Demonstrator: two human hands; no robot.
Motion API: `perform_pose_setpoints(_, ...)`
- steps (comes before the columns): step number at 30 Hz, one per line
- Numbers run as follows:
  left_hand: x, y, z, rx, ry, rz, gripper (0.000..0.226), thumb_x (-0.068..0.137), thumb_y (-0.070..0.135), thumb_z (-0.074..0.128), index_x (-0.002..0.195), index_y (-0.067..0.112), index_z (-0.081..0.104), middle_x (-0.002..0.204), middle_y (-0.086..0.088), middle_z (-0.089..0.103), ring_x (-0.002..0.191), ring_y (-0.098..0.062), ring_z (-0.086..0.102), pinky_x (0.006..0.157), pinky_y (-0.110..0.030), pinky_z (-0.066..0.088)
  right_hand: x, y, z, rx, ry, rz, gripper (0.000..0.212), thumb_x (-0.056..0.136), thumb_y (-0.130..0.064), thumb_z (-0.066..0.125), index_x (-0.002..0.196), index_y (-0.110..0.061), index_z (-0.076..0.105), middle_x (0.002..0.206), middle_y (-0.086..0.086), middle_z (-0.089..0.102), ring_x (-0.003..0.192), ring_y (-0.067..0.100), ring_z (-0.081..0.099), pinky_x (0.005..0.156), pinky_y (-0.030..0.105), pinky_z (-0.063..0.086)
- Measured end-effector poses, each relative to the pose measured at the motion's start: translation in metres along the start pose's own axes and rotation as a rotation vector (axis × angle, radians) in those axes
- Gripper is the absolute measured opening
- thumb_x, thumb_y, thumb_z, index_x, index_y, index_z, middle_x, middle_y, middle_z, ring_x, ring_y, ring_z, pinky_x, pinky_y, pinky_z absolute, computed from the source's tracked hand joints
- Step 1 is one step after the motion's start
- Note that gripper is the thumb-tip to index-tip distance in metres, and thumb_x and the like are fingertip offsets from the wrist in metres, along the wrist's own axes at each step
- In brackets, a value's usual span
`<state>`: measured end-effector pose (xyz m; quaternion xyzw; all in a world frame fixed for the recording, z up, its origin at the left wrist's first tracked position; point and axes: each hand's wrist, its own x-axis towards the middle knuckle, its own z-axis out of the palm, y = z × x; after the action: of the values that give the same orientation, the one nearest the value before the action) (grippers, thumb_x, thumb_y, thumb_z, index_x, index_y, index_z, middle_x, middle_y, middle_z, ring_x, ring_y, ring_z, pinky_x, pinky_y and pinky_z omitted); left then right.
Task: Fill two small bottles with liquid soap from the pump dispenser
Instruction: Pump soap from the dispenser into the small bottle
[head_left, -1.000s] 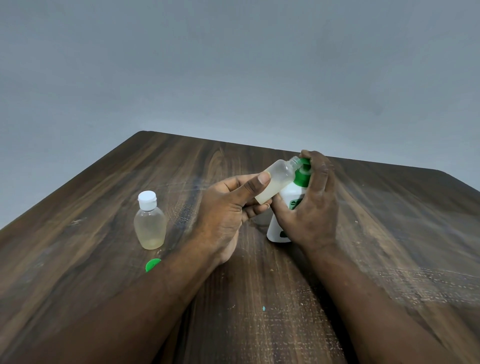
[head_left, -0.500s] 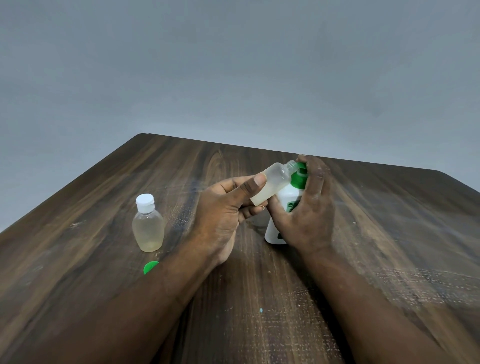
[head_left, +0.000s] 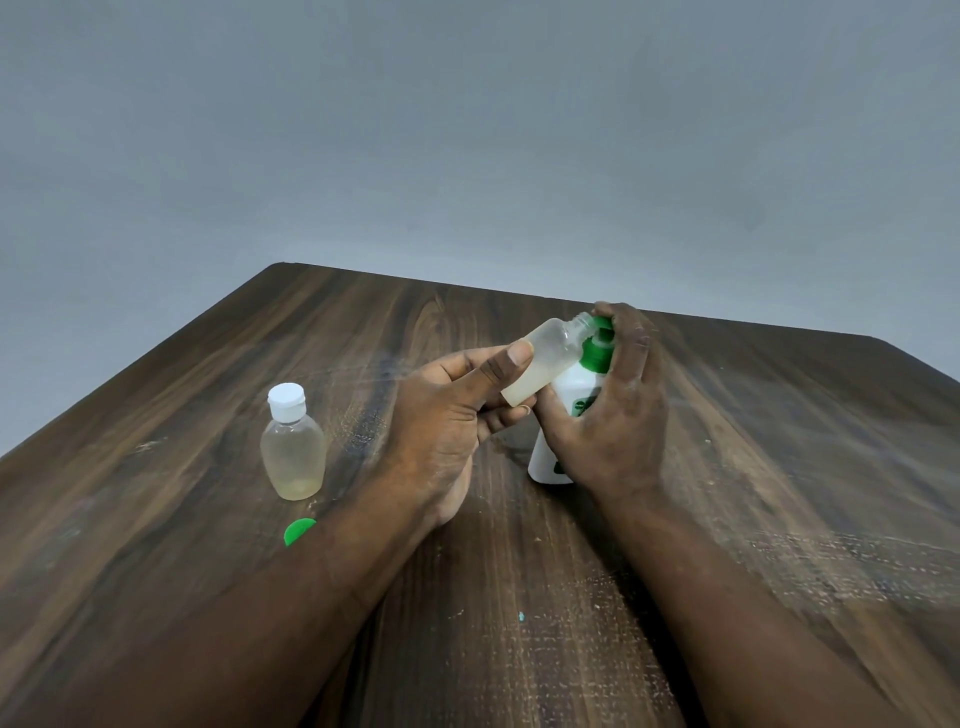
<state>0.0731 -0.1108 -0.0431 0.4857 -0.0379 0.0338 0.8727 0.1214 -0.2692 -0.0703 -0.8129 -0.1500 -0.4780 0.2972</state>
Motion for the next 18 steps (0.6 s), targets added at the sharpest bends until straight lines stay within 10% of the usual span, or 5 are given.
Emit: perform_pose_setpoints(18, -0.0021, 0.0017, 0.0007, -0.034, -0.004, -0.012, 0.048, 0.073, 0.034, 0.082, 0.106, 0.001, 0.075, 0.099, -0.016, 0.078, 0.086, -0.022, 0.074, 0.072, -0.026, 0.060, 0.0013, 0.0014, -0.0013, 0.003, 0.008, -0.005, 0.082, 0.078, -0.040, 0.081, 0.145, -0.008, 0.047, 0.139, 0.010, 0.056, 0.122, 0.028, 0.057, 0.096, 0.052, 0.054)
